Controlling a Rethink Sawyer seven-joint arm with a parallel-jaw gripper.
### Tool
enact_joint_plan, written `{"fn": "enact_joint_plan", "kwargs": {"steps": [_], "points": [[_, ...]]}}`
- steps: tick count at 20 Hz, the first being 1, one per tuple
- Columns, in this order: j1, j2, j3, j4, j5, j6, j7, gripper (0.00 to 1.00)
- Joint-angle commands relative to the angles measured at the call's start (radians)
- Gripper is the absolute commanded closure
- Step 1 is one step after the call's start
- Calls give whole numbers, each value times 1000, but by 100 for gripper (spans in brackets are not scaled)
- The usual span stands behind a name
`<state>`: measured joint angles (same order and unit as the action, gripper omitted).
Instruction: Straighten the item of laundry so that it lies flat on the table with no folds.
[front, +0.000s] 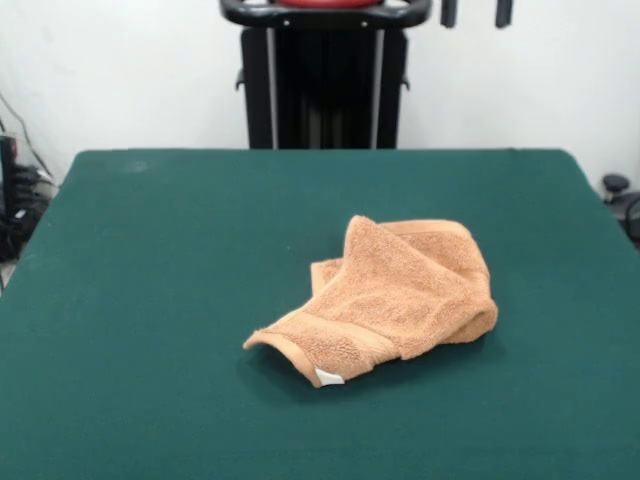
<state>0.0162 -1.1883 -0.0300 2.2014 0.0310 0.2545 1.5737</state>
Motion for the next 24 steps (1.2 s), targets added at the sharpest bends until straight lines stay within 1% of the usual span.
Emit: {"fn": "enact_joint_plan", "kwargs": {"steps": [1,5,6,7,9,11,14,16,17,18,20,21,24], "points": [[88,251,-59,31,-31,-210,259,0],[71,266,-33,61,7,-303,274,0],[74,310,-33,41,7,-345,277,0],[82,328,-40,30,9,-366,275,0],[81,335,-37,28,11,-387,268,0],[65,354,-25,26,5,-417,258,0],[17,397,1,31,-22,-486,254,0],[14,408,5,28,-20,-498,250,0],[-19,407,16,44,-45,-516,249,0],[-24,416,18,42,-47,-524,248,0],[-45,413,20,54,-63,-543,247,0],[-56,393,24,58,-65,-532,245,0],[-71,394,31,58,-69,-542,247,0]]}}
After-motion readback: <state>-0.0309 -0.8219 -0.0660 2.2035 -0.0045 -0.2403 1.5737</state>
